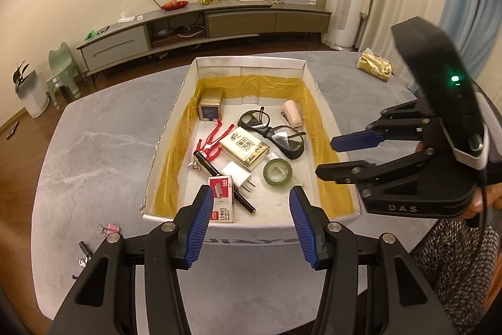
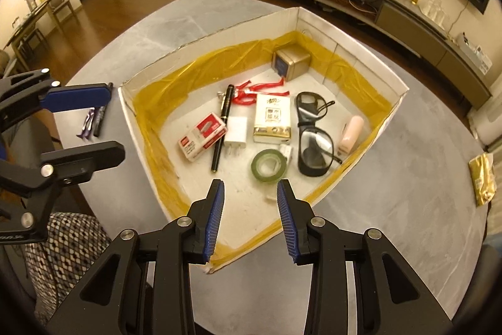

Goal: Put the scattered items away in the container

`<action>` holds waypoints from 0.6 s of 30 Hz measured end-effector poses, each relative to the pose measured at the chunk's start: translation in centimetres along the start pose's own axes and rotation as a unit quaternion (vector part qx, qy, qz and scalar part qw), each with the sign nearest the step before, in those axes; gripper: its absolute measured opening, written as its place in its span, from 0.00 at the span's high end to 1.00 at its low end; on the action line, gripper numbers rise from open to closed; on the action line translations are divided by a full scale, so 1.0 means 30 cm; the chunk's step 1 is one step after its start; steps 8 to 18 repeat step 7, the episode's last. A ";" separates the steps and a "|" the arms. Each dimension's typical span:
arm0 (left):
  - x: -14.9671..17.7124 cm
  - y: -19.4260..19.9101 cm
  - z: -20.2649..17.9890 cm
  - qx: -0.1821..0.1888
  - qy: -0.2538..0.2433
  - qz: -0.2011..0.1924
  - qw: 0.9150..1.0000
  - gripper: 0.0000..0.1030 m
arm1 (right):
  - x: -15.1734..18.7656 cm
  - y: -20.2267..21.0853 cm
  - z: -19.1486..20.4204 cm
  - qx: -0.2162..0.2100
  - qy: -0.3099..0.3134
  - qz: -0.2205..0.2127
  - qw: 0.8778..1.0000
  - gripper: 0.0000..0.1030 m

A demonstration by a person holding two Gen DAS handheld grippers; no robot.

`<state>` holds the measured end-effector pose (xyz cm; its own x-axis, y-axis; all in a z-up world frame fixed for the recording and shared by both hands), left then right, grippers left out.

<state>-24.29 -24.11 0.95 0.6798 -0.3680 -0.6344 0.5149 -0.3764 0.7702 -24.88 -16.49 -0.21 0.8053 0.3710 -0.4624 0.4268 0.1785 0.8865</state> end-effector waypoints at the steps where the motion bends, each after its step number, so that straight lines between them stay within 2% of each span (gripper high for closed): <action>1: 0.003 0.006 0.001 0.001 0.000 -0.001 1.000 0.50 | 0.001 0.004 0.004 0.002 0.000 -0.001 1.000 0.64; 7: 0.016 0.019 0.007 0.006 0.001 -0.004 1.000 0.50 | -0.011 0.029 0.026 0.029 0.014 -0.002 0.999 0.64; 18: 0.016 0.019 0.007 0.006 0.001 -0.004 1.000 0.50 | -0.011 0.029 0.026 0.029 0.014 -0.002 0.999 0.64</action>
Point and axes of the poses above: each gripper's, at about its wrist camera, not at the fingertips, and y roughly against the way its jaws point, z to its left, x to its underside, the point moved 8 cm from there along -y, roughly the way its jaws point, and after that the axes turned 2 degrees about y, right-handed, at the moved point
